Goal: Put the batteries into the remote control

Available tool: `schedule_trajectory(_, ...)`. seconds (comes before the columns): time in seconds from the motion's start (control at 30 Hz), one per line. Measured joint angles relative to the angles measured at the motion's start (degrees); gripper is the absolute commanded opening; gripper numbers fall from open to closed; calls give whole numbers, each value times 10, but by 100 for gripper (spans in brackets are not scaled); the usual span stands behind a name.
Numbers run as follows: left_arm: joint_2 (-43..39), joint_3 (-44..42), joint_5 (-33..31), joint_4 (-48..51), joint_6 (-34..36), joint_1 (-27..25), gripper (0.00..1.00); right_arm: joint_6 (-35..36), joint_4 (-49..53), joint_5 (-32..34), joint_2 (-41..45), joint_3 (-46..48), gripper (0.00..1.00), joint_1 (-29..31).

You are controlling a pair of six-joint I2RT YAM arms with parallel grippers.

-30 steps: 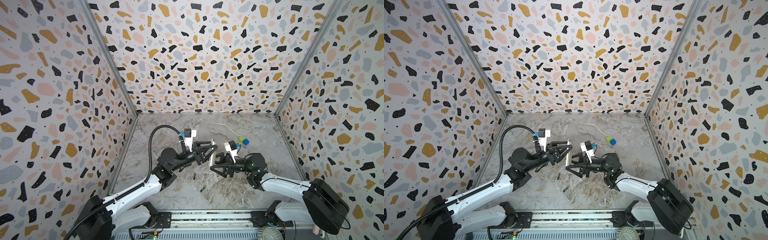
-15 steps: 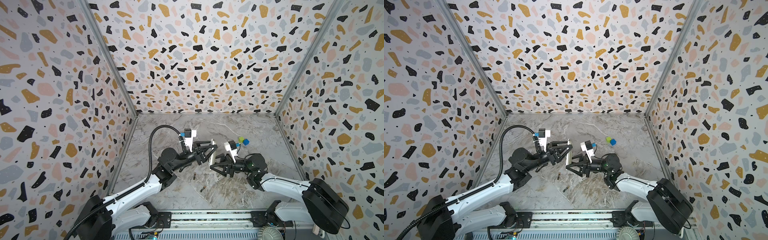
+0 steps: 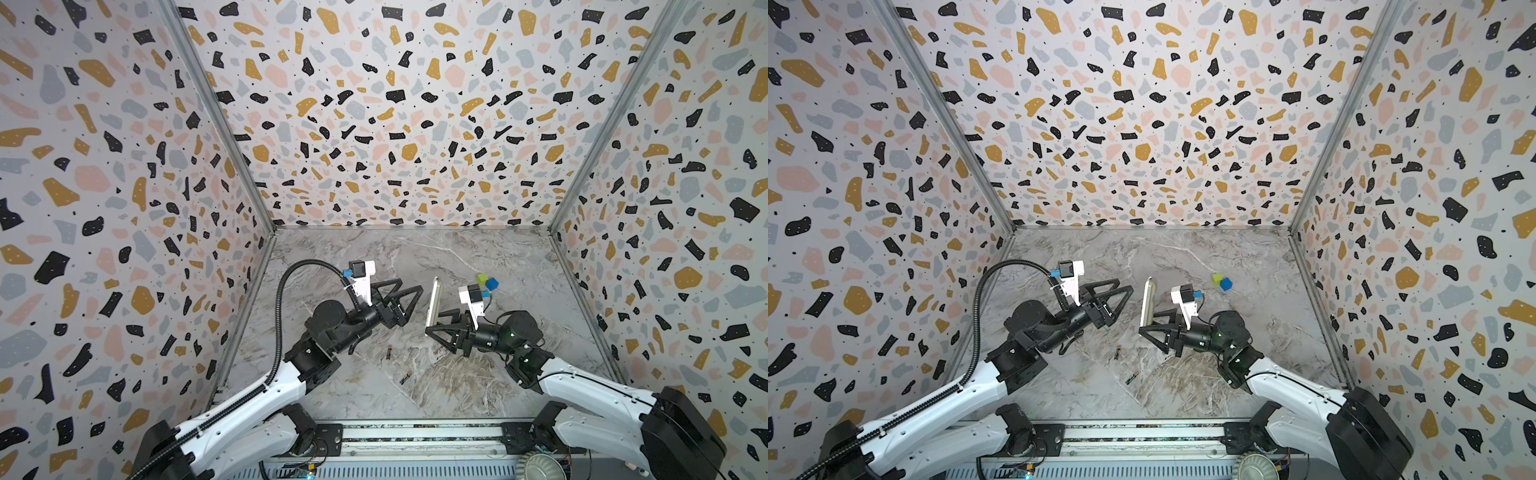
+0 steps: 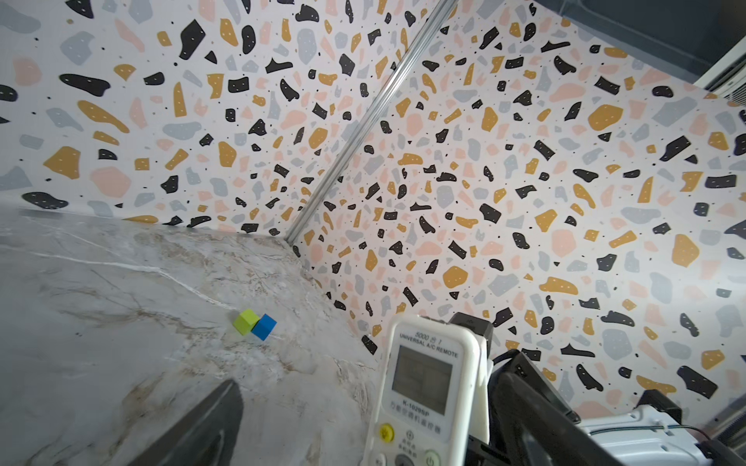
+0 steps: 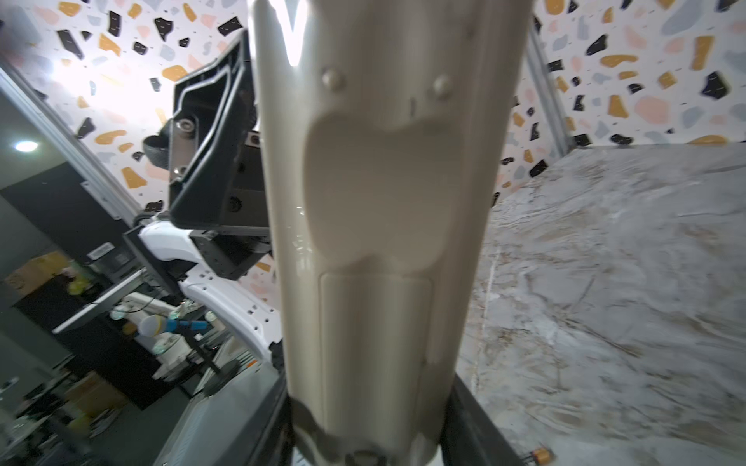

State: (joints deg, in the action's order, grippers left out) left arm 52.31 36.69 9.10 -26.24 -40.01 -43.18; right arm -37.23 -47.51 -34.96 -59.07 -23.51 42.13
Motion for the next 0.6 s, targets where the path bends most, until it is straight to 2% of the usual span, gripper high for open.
schedule_trajectory(0.17, 12, 34, -13, 84, 30, 0, 93, 62, 143, 120, 42, -1, 5, 29)
schedule_trajectory(0.3, 14, 40, -12, 105, 45, -1, 85, 100, 237, 211, 48, -10, 5, 63)
schedule_trajectory(0.6, 36, 40, -18, 128, 56, -17, 66, 126, 310, 308, 21, -45, 4, 91)
